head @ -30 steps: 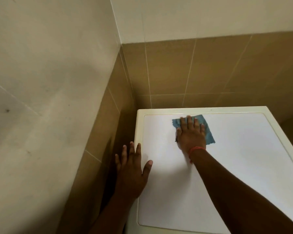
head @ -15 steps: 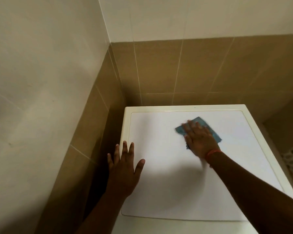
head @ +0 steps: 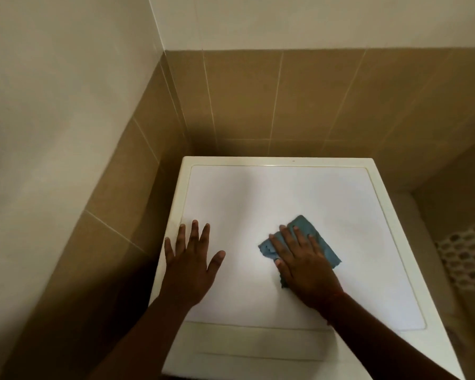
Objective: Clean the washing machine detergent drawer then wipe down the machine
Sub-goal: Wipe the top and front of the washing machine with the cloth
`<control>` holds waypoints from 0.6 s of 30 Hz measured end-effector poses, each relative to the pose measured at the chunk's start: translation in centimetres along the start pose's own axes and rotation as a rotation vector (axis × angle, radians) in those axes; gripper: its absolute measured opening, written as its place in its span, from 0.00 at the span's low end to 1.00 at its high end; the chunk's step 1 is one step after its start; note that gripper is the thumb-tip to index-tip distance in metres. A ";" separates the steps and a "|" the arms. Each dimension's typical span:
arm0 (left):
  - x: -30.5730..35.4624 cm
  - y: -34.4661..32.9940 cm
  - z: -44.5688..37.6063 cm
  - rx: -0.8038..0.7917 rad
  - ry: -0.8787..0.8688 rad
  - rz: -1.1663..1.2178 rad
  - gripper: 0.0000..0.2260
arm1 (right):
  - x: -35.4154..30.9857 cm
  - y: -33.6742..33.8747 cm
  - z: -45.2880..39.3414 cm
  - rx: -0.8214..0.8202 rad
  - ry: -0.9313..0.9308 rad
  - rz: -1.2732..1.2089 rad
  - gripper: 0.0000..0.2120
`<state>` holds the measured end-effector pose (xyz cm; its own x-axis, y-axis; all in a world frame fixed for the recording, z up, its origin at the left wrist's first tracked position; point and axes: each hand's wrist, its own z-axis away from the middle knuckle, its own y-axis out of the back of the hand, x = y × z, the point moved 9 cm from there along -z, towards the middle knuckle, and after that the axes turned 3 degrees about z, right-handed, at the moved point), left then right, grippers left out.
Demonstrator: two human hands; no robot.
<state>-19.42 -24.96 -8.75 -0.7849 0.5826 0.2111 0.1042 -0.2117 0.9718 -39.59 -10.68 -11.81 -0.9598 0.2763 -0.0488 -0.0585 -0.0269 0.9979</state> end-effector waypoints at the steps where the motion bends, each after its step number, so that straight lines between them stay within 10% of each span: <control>1: 0.5 0.0 0.1 -0.003 -0.004 -0.005 0.38 | 0.2 0.1 0.5 -0.013 0.054 -0.002 0.26; 5: 2.8 -0.2 0.8 -0.016 0.003 -0.045 0.38 | 1.8 0.6 2.3 0.016 -0.199 -0.048 0.26; 18: 5.2 -1.1 7.0 -0.040 0.140 -0.066 0.36 | -5.5 0.1 13.1 -0.052 0.303 -0.074 0.27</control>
<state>-19.38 -16.23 -8.01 -0.8671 0.4816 0.1272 0.0269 -0.2096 0.9774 -30.73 0.40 -10.89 -0.9901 -0.0193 -0.1390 -0.1374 -0.0687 0.9881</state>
